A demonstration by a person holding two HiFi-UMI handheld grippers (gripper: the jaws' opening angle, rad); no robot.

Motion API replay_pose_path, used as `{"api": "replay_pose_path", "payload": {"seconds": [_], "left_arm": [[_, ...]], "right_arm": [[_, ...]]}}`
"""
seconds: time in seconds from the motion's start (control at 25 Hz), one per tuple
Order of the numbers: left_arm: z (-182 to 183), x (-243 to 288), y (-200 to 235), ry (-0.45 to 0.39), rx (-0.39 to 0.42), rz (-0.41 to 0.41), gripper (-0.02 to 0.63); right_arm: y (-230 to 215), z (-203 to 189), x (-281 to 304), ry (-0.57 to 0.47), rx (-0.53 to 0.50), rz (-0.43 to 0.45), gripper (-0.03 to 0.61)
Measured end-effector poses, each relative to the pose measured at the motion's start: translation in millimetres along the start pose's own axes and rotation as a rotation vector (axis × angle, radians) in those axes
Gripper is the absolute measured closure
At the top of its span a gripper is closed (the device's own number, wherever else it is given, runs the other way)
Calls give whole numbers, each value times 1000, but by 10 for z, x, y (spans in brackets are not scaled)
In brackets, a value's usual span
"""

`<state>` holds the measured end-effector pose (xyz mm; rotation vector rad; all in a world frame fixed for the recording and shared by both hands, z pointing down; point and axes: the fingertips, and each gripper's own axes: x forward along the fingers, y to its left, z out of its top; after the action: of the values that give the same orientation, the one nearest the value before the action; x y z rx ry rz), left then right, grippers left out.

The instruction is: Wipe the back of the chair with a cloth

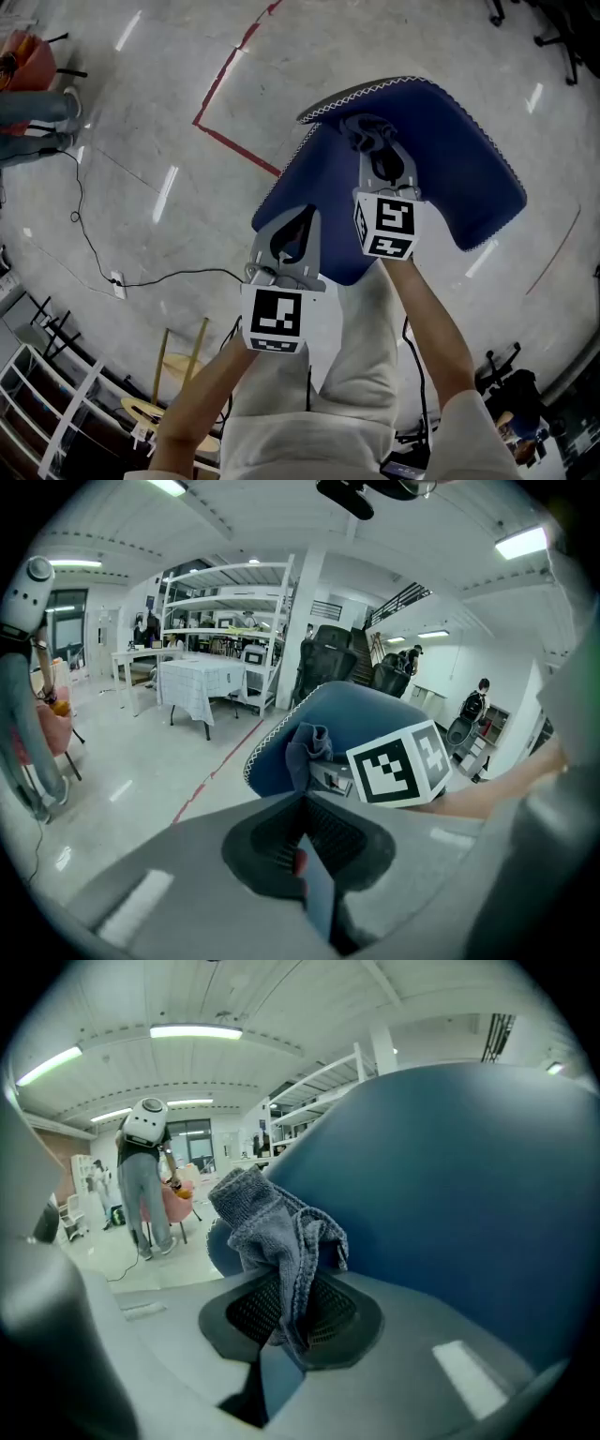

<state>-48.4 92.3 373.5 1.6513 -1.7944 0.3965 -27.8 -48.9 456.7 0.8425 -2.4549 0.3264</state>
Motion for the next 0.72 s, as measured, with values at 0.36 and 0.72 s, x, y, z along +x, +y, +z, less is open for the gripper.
{"api": "replay_pose_path", "payload": {"seconds": [0.36,0.72], "left_arm": [[19,52,-152,24,83,-95,612],[89,159,-424,41,186,-151,612]], "right_arm": [[-340,-100,-220,-13,133,-181,505],[-668,-131,-539,-26,178,-254,505]]}}
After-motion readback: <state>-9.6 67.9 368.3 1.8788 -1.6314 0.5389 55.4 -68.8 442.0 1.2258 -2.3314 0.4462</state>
